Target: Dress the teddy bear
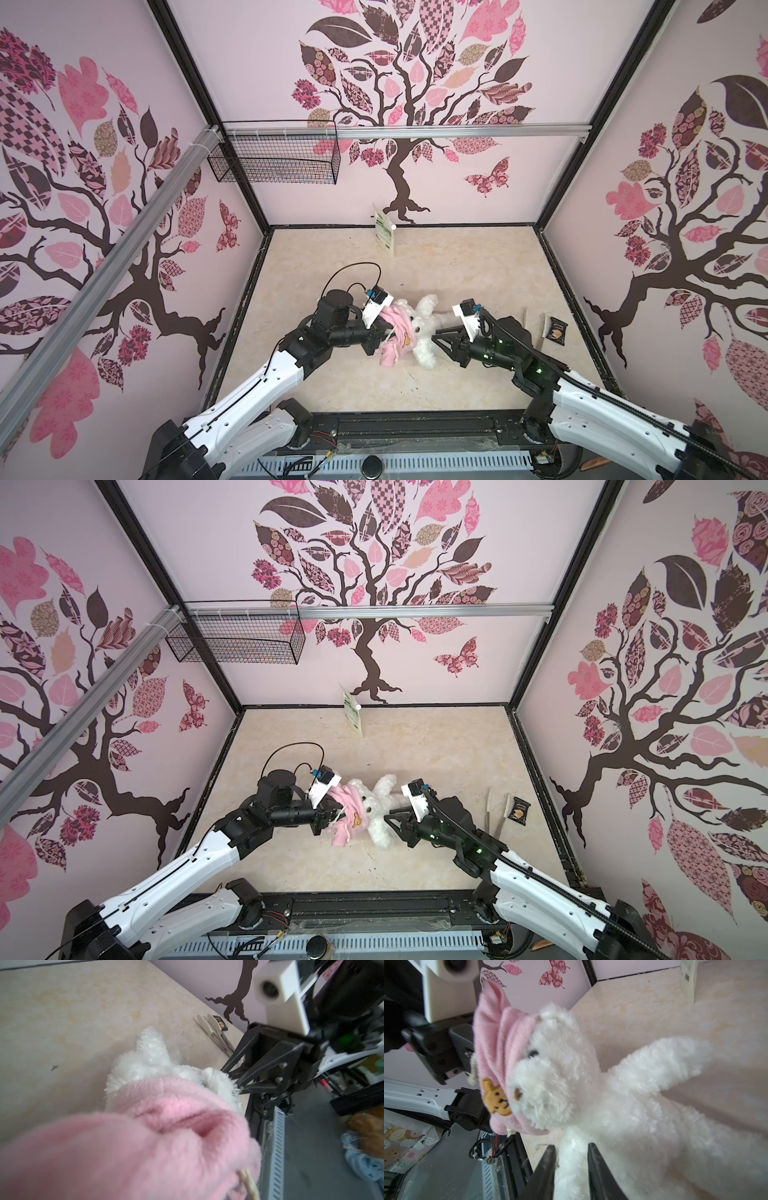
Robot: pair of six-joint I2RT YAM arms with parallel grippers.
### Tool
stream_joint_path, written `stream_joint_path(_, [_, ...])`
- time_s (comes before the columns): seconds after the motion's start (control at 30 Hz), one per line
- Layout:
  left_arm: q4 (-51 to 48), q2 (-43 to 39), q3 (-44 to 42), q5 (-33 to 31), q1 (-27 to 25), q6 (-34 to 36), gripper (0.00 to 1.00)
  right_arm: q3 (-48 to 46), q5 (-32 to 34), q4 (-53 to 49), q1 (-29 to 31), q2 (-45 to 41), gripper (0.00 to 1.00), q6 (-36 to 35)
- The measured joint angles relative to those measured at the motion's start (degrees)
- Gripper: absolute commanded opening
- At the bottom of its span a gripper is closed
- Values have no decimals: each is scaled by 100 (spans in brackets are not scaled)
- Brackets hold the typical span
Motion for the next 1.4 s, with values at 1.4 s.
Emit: stream_joint_path(1.4, [-26, -304, 0, -92, -120, 3294, 0, 1956, -2085, 533, -68, 2577, 14, 658])
